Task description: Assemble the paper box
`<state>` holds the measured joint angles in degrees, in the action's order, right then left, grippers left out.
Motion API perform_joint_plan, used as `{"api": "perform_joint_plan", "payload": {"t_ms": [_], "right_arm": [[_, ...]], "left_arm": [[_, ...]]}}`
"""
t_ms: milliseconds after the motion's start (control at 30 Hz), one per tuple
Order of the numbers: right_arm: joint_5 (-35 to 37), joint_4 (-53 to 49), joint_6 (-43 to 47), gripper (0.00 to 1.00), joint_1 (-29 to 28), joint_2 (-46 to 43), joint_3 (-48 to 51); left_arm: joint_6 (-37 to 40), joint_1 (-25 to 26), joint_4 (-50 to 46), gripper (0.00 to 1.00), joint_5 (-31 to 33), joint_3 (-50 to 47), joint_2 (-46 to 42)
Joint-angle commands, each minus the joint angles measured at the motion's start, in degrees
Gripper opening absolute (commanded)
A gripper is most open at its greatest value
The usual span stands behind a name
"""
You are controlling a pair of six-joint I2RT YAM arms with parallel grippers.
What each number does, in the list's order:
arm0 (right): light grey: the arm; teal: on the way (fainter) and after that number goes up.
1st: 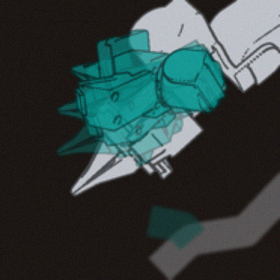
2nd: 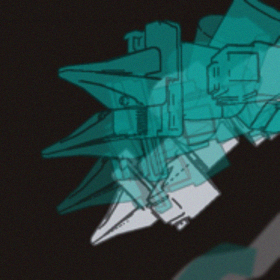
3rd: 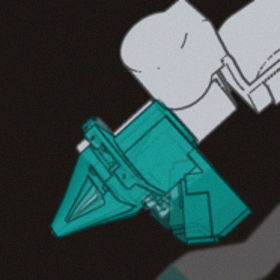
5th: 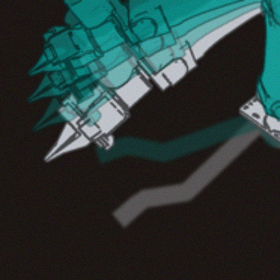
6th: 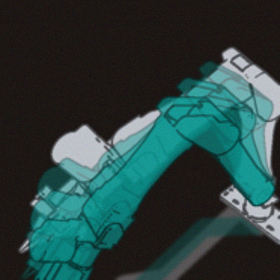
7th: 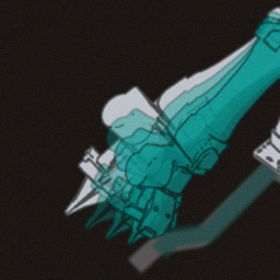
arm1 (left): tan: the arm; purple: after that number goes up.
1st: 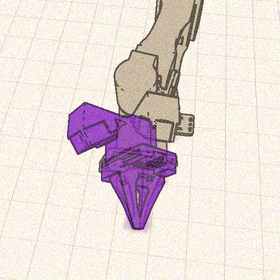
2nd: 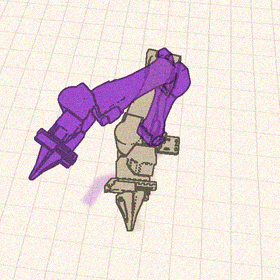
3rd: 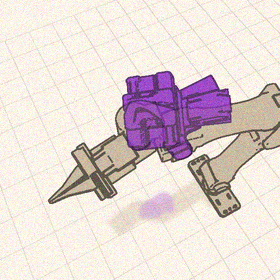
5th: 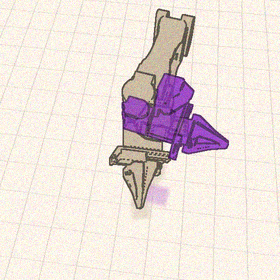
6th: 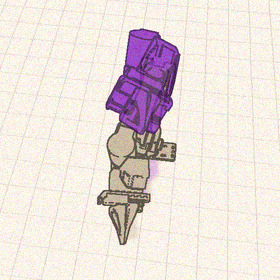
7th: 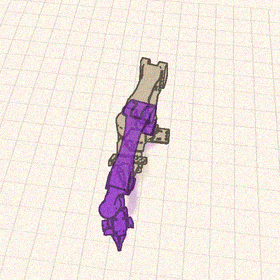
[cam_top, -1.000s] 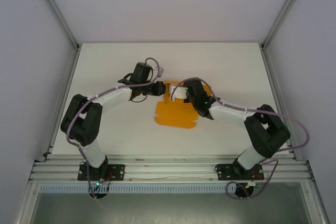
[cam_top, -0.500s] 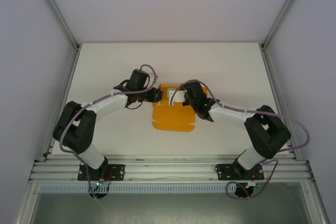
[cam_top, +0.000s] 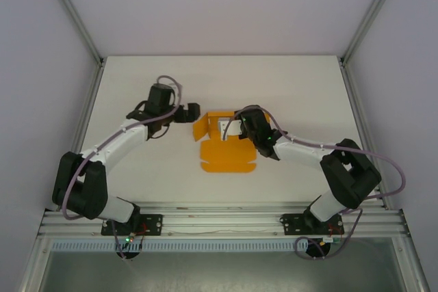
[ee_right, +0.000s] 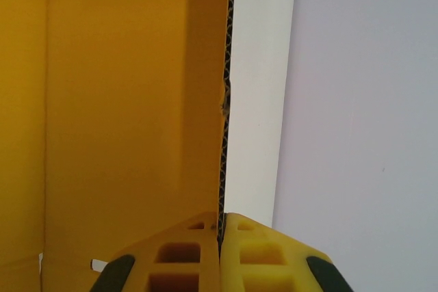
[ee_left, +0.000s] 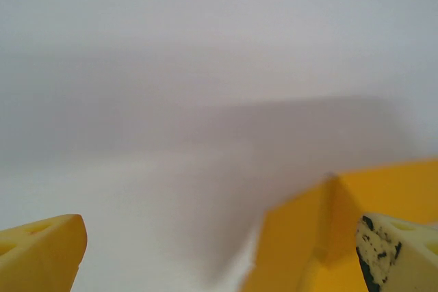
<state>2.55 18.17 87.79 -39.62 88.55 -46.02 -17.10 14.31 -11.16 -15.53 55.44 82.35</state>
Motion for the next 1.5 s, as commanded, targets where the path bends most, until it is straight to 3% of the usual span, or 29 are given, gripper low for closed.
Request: {"api": "perform_joint_plan", "payload": {"t_ms": [0, 200, 367, 567, 767, 933, 1033, 1167, 1267, 1467], "right_arm": [[0.1, 1.0, 2.3, 0.00, -0.6, -0.9, 1.3], [1.4, 0.4, 1.0, 0.00, -0.6, -1.1, 0.4], [1.4, 0.5, 0.8, 0.00, -0.6, -1.0, 0.4], [0.5, 3.8, 6.2, 0.00, -1.1, 0.9, 1.1], [7.0, 12.3, 1.1, 0.00, -1.4, 3.8, -1.2], [6.9, 19.2, 4.0, 0.00, -1.7, 7.3, 2.6], [10.0, 24.9, 1.8, 0.00, -2.1, 11.0, 2.0], [10.0, 33.2, 5.3, 0.00, -2.5, 14.1, 3.8], [9.3, 33.8, 5.2, 0.00, -3.1, 13.2, 5.1], [6.4, 24.8, 2.8, 0.00, -3.6, 8.0, 6.3]], "left_arm": [[-2.0, -5.4, -2.8, 1.00, 0.5, -0.6, 1.7], [2.6, -5.3, 4.0, 0.97, -12.4, -5.4, 5.4], [4.9, -1.2, 8.9, 0.91, -15.3, -8.7, 6.0], [6.2, 4.9, 12.2, 0.87, -11.3, -9.4, 7.8], [3.9, 6.2, 23.2, 0.87, -8.6, -16.1, 5.3], [5.2, 6.5, 23.3, 0.85, -3.9, -14.4, 6.4], [6.4, 7.2, 28.2, 0.85, -4.5, -15.6, 7.6], [7.5, 7.9, 29.8, 0.85, -4.7, -14.6, 9.9], [8.1, 8.7, 29.3, 0.85, -3.9, -12.9, 12.4], [6.9, 9.3, 29.9, 0.79, -1.8, -10.0, 15.1]]}}
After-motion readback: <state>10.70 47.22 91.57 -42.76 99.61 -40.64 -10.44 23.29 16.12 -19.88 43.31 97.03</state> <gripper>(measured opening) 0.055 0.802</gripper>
